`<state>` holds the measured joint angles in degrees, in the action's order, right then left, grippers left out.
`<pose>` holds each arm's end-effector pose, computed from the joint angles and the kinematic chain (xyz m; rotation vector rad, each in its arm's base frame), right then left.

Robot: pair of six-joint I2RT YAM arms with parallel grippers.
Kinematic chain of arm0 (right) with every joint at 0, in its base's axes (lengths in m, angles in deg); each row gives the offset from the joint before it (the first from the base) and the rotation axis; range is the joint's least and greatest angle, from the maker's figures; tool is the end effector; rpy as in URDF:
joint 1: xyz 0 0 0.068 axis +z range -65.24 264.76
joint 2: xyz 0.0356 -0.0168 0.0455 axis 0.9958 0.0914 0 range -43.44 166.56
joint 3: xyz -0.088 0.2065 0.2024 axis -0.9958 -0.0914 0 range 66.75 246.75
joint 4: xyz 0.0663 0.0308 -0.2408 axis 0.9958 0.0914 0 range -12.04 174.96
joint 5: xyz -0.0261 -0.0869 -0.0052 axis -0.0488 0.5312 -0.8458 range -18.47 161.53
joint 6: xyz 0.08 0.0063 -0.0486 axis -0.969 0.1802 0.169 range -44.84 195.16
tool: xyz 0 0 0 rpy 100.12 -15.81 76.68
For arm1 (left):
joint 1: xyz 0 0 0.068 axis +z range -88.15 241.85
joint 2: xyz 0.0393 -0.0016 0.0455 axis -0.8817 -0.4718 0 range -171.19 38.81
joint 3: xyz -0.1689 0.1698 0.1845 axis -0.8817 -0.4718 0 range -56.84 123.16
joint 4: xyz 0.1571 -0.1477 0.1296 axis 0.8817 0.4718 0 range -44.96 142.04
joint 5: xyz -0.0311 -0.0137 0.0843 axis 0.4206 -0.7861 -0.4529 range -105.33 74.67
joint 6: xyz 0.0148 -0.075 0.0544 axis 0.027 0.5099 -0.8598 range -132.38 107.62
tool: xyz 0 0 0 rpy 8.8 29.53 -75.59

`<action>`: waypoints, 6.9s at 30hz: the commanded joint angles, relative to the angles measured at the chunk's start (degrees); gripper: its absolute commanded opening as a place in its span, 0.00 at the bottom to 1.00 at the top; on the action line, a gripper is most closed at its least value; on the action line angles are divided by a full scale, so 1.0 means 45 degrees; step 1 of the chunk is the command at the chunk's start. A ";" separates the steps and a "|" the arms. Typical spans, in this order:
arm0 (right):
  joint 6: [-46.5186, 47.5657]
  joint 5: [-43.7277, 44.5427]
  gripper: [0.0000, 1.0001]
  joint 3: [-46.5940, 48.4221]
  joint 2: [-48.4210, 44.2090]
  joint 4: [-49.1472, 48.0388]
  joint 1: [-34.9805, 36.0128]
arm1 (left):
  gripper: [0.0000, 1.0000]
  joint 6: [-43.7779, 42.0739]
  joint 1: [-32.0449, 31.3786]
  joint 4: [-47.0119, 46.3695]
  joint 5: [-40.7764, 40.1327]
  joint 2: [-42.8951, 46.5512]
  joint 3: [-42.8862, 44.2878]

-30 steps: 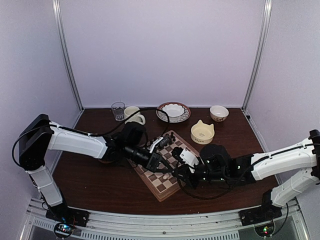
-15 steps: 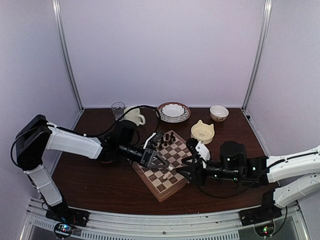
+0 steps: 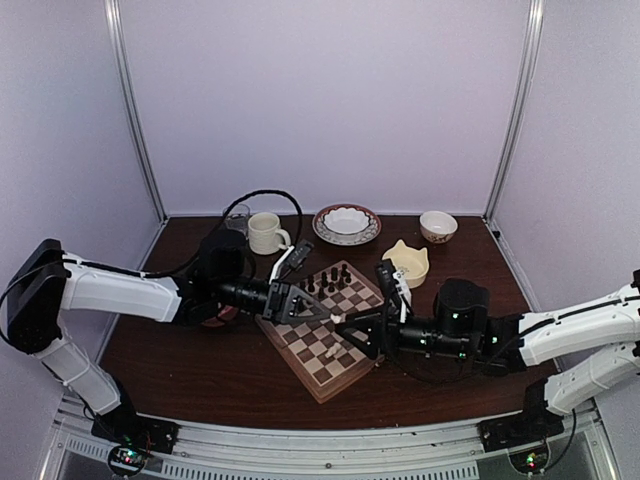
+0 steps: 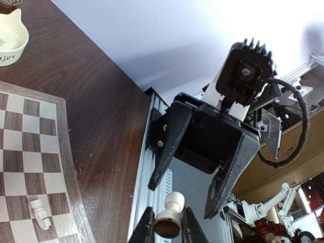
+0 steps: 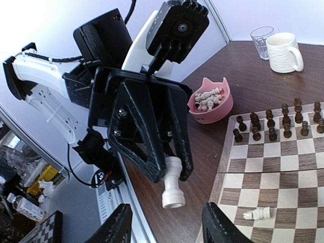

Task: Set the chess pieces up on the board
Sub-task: Pass from the left arm to the right, then place the rook at h1, then pick up the knight from c2.

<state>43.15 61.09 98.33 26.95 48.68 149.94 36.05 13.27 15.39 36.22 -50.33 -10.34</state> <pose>0.1105 0.2756 0.2645 -0.7002 1.8235 1.3535 0.1832 -0.3077 0.2647 0.7953 2.0622 -1.8894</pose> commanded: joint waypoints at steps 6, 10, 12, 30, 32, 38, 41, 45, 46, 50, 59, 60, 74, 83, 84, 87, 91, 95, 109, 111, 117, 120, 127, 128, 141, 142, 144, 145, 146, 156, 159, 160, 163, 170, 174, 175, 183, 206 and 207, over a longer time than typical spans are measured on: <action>-0.2074 -0.0940 0.49 0.0485 0.0569 -0.2265 -0.0065 | 0.05 0.0521 0.0092 -0.1506 0.0390 0.0423 -0.0291; -0.2627 -0.0983 0.48 0.0471 0.0773 -0.2750 -0.0063 | 0.05 0.0946 0.0092 -0.2295 0.0485 0.0444 -0.0470; -0.2806 -0.0864 0.45 0.0361 0.0802 -0.3084 -0.0060 | 0.05 0.1209 0.0092 -0.2768 0.0571 0.0411 -0.0558; -0.3311 -0.0453 0.24 0.0191 0.1006 -0.3619 -0.0070 | 0.06 0.1798 0.0092 -0.3766 0.0245 0.0288 -0.0896; -0.3333 -0.0501 0.27 0.0177 0.1046 -0.3691 -0.0072 | 0.06 0.1818 0.0093 -0.3809 0.0189 0.0299 -0.0947; -0.3337 -0.0573 0.27 0.0134 0.1155 -0.3757 -0.0072 | 0.06 0.1833 0.0092 -0.3818 0.0187 0.0333 -0.0942; -0.3301 -0.0577 0.29 0.0152 0.1178 -0.3621 -0.0068 | 0.06 0.1814 0.0092 -0.3818 0.0186 0.0349 -0.0959; -0.3313 -0.0515 0.31 0.0079 0.1251 -0.3680 -0.0072 | 0.06 0.1802 0.0098 -0.3812 0.0166 0.0404 -0.0980; -0.3316 -0.0484 0.30 0.0069 0.1269 -0.3671 -0.0067 | 0.06 0.1793 0.0095 -0.3806 0.0163 0.0414 -0.0978; -0.3327 -0.0370 0.29 0.0018 0.1323 -0.3546 -0.0062 | 0.06 0.1762 0.0092 -0.3784 0.0150 0.0490 -0.1009; -0.3336 -0.0200 0.30 -0.0121 0.1199 -0.3418 -0.0062 | 0.06 0.1705 0.0097 -0.3751 0.0146 0.0593 -0.1051; -0.3351 -0.0193 0.29 -0.0121 0.1221 -0.3399 -0.0054 | 0.06 0.1701 0.0092 -0.3744 0.0146 0.0599 -0.1048; -0.3456 -0.0298 0.03 -0.0092 0.1139 -0.3429 -0.0070 | 0.14 0.1554 0.0096 -0.3677 -0.0019 0.0561 -0.1093; -0.1063 0.2146 0.03 0.2861 -0.0635 0.7167 -0.0273 | 0.52 -0.0813 0.0094 -0.0208 -0.1827 0.1804 -0.1047; -0.0767 0.2588 0.04 0.3203 -0.0749 0.8193 -0.0285 | 0.55 -0.1204 0.0097 0.0402 -0.2171 0.2024 -0.0996; 0.0261 0.3978 0.04 0.4308 -0.0799 1.1193 -0.0380 | 0.58 -0.2610 0.0092 0.2513 -0.3332 0.2809 -0.0829; 0.1120 0.4968 0.02 0.5670 -0.0338 1.4156 -0.0728 | 0.60 -0.4029 0.0102 0.4239 -0.5077 0.3467 -0.0833; 0.1894 0.4542 0.02 0.6651 0.0400 1.6052 -0.1381 | 0.60 -0.4824 0.0036 0.5105 -0.6128 0.3579 -0.0744; 0.3532 0.3176 0.08 0.7884 0.2771 1.7868 -0.3868 | 0.58 -0.5358 -0.0228 0.5670 -0.6583 0.2975 -0.0345; 0.3855 0.2428 0.09 0.7874 0.3206 1.7675 -0.4303 | 0.58 -0.5269 -0.0258 0.5593 -0.6402 0.2875 -0.0347; 0.4570 0.1268 0.03 0.8745 0.5138 1.7893 -0.4652 | 0.57 -0.5185 -0.0354 0.5563 -0.6145 0.2532 -0.0193; 0.4723 0.1310 0.01 0.9234 0.5966 1.8114 -0.4705 | 0.57 -0.5223 -0.0393 0.5591 -0.6230 0.2463 -0.0179; 0.4825 0.1534 0.04 0.9461 0.6676 1.8190 -0.4942 | 0.57 -0.5272 -0.0492 0.5728 -0.6270 0.2297 -0.0058; 0.4833 0.1589 0.04 0.9426 0.6671 1.8186 -0.4997 | 0.57 -0.5258 -0.0494 0.5729 -0.6235 0.2250 -0.0018; 0.4886 0.1546 0.09 0.9428 0.6790 1.8032 -0.5459 | 0.57 -0.5197 -0.0533 0.5788 -0.6101 0.2066 0.0106; 0.4887 0.1539 0.09 0.9444 0.6825 1.8020 -0.5457 | 0.57 -0.5195 -0.0533 0.5788 -0.6104 0.2074 0.0105; 0.4905 0.1463 0.10 0.9483 0.6876 1.8003 -0.5498 | 0.57 -0.5194 -0.0521 0.5798 -0.6083 0.2048 0.0104; 0.4921 0.1433 0.11 0.9509 0.6931 1.8002 -0.5499 | 0.57 -0.5194 -0.0532 0.5789 -0.6084 0.2040 0.0119; 0.4940 0.1378 0.11 0.9530 0.6972 1.7992 -0.5502 | 0.57 -0.5194 -0.0531 0.5788 -0.6067 0.2037 0.0116; 0.4964 0.1235 0.18 0.9727 0.7235 1.7897 -0.5502 | 0.57 -0.5197 -0.0533 0.5827 -0.6065 0.2031 0.0145; 0.4969 0.1252 0.27 0.9751 0.7221 1.7854 -0.5501 | 0.57 -0.5196 -0.0533 0.5827 -0.6046 0.2036 0.0148; 0.4965 0.1278 0.32 0.9760 0.7221 1.7864 -0.5504 | 0.57 -0.5195 -0.0533 0.5837 -0.6045 0.2012 0.0137; 0.4960 0.1286 0.38 0.9734 0.7183 1.7832 -0.5502 | 0.57 -0.5205 -0.0533 0.5847 -0.6036 0.2016 0.0151; 0.4939 0.1279 0.40 0.9460 0.6443 1.7452 -0.5502 | 0.57 -0.5291 -0.0552 0.6008 -0.6195 0.1963 0.0199; 0.4945 0.1274 0.48 0.8806 0.5109 1.6703 -0.5502 | 0.57 -0.5704 -0.0948 0.6889 -0.7119 0.1635 0.0592; 0.4945 0.1263 0.49 0.8607 0.4732 1.6482 -0.5499 | 0.57 -0.5810 -0.1086 0.7117 -0.7371 0.1471 0.0739; 0.5077 0.1159 0.50 0.7896 0.2119 1.4852 -0.5068 | 0.54 -0.6749 -0.2279 0.8827 -0.9773 -0.0471 0.2433; 0.4313 0.2865 0.49 0.1189 -0.2782 0.6545 -0.5025 | 0.48 -0.8028 -0.3909 1.1146 -1.3465 -0.3795 0.5154; 0.4336 0.2915 0.49 0.1070 -0.2897 0.6178 -0.5015 | 0.48 -0.8034 -0.3897 1.1209 -1.3452 -0.3802 0.5162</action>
<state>62.93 71.15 105.23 15.82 81.60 127.15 0.79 -4.50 64.46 -23.10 -66.94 11.01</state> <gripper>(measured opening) 0.490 0.486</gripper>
